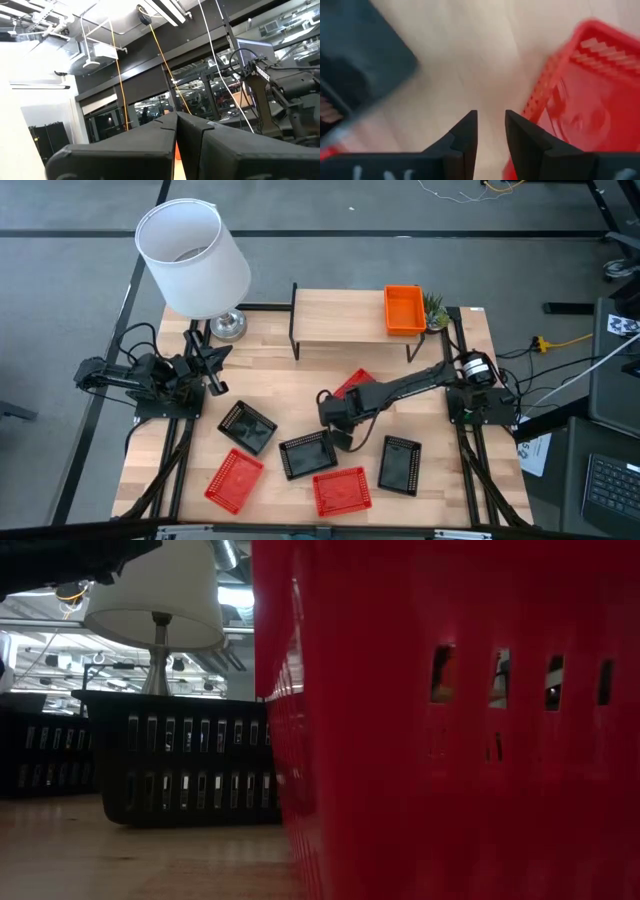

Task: Stack baskets on shelf by color
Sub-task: Put the top red bin on the shelf

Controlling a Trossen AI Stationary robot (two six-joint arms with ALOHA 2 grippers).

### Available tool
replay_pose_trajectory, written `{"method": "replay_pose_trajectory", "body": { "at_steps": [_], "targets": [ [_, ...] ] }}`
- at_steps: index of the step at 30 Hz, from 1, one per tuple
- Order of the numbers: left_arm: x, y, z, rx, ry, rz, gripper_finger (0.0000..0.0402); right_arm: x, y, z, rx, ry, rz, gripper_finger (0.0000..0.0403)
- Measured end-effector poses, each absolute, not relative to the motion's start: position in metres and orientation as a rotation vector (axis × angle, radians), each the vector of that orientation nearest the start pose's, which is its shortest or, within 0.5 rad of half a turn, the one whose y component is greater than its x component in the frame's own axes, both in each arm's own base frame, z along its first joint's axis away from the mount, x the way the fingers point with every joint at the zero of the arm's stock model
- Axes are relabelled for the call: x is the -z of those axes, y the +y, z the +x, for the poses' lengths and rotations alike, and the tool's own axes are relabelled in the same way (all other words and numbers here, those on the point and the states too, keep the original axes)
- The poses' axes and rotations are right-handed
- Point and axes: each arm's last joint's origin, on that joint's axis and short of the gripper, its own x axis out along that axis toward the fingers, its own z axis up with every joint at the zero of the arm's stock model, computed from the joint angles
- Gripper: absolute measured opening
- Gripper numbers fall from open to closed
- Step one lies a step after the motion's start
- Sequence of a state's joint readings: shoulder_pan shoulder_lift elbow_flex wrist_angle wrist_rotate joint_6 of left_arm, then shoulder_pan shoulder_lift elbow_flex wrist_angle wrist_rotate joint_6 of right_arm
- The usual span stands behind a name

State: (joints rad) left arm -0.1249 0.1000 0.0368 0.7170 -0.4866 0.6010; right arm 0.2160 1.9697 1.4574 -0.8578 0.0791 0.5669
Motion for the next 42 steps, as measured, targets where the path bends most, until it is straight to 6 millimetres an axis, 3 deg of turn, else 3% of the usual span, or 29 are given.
{"method": "replay_pose_trajectory", "body": {
  "at_steps": [8, 15, 20, 24, 30, 42],
  "targets": [
    [-0.231, 0.004, 0.081, -0.522, -0.497, 0.38, 0.0, -0.183, 0.09, 0.348, 0.408, 1.549, 0.208, 0.0101],
    [-0.231, 0.004, 0.081, -0.521, -0.497, 0.379, 0.0, -0.206, 0.115, 0.335, 0.342, 1.632, -0.015, 0.0101],
    [-0.231, 0.003, 0.081, -0.521, -0.496, 0.379, 0.0, -0.226, 0.129, 0.329, 0.46, 1.536, -0.188, 0.0101],
    [-0.231, 0.004, 0.081, -0.519, -0.499, 0.369, 0.0, -0.221, 0.135, 0.334, 0.425, 1.49, -0.125, 0.0101],
    [-0.231, 0.004, 0.081, -0.514, -0.502, 0.354, 0.0, -0.207, 0.123, 0.34, 0.429, 1.471, -0.063, 0.0101],
    [-0.231, 0.003, 0.081, -0.514, -0.502, 0.355, 0.0, -0.207, 0.108, 0.345, 0.42, 1.48, -0.127, 0.0101]
  ]
}}
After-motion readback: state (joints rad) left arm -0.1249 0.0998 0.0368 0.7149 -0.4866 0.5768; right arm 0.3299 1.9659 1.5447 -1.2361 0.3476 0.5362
